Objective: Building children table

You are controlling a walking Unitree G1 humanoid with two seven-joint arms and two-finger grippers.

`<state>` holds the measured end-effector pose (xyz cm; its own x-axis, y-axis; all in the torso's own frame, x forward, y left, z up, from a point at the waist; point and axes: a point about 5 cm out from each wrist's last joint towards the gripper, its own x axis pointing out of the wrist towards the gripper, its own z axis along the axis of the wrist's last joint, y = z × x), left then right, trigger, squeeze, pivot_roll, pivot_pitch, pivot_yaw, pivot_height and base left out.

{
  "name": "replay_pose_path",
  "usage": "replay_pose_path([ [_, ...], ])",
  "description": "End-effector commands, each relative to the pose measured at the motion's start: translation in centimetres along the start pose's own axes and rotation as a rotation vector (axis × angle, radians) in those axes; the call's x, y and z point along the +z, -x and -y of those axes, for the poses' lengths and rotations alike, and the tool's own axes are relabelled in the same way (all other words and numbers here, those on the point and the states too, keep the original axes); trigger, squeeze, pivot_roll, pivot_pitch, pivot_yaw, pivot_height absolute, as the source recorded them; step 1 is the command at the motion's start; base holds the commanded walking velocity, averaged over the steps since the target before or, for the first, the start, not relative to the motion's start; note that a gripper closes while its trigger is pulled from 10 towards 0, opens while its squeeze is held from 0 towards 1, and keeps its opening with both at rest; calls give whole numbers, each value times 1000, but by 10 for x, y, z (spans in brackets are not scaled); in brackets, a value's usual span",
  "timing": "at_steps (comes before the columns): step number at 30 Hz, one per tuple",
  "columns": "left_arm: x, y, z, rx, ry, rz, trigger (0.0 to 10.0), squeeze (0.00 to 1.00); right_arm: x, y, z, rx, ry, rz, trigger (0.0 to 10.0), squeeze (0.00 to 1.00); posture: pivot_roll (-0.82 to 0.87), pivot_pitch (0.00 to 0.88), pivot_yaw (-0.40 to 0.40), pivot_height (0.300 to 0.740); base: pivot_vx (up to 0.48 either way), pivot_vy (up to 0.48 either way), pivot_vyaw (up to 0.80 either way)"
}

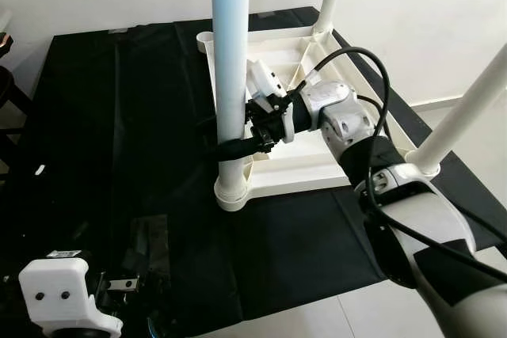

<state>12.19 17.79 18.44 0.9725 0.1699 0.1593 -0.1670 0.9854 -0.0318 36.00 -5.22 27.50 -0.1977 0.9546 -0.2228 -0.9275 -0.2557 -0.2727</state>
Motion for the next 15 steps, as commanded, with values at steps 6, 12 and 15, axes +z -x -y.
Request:
replay_pose_path([
  [6,1,3,-1,5,5,-7,10000,0,-28,-2,-6,-108,-41,-25,0,0,173,180,-44,740,0,0,0],
  [12,0,1,0,-19,31,-2,10000,0,-81,-18,-18,-967,-309,-20,0,0,132,179,-41,740,0,0,0],
  [15,-2,-2,1,-33,40,-1,10000,0,-80,-39,-50,-1123,-345,-15,0,0,118,171,-20,740,0,0,0],
])
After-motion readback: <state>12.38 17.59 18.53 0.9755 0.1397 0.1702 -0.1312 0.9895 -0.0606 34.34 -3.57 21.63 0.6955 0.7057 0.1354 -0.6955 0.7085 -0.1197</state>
